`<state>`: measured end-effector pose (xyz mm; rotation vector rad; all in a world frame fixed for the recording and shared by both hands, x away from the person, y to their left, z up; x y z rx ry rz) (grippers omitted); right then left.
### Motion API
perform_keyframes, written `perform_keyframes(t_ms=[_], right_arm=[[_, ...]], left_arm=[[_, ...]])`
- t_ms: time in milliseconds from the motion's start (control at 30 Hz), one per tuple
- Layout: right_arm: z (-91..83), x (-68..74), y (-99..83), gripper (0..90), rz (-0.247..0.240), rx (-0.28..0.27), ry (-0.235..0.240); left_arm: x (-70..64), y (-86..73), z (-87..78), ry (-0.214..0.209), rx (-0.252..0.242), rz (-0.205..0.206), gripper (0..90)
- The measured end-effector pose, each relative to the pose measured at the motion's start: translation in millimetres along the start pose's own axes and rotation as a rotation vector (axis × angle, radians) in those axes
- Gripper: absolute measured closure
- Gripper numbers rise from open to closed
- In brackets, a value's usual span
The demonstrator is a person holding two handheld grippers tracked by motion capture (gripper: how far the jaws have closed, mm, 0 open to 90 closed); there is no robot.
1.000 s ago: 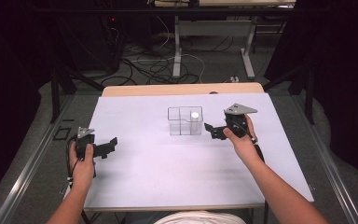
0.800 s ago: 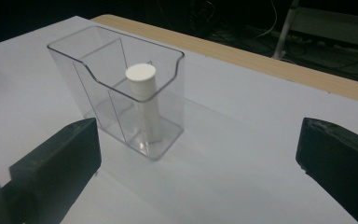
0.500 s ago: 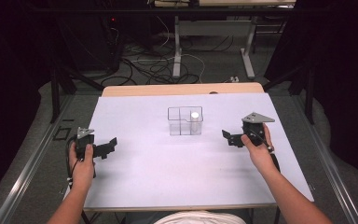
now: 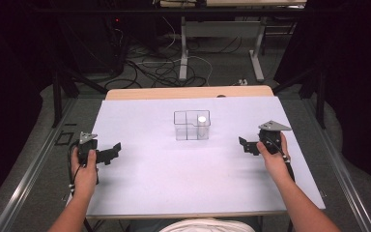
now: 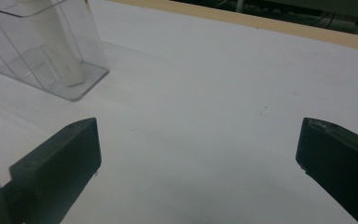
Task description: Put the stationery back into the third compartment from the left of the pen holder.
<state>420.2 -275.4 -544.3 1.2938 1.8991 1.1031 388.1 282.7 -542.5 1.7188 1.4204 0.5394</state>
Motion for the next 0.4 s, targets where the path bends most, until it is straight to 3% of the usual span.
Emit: perform_keyframes(t_ms=[133,400], right_arm=[[0.0,-6.2,-4.5,0.0,0.029,0.007,-0.016],[1.7,-10.8,-9.1,0.0,0.034,0.018,-0.030]], left_arm=[[-0.9,0.1,0.3,0.001,-0.002,0.005,1.6],[-1.9,0.5,1.1,-0.001,0.002,0.009,1.6]])
Point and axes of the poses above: each handheld gripper's, and its own axes: z roughly forward along the jaws, y roughly out of its top, x roughly to its left, the point moved 2 cm from there along z, roughly forward along the jaws, and after that the axes turned 4 degrees about -y, right-handed, at the moved point
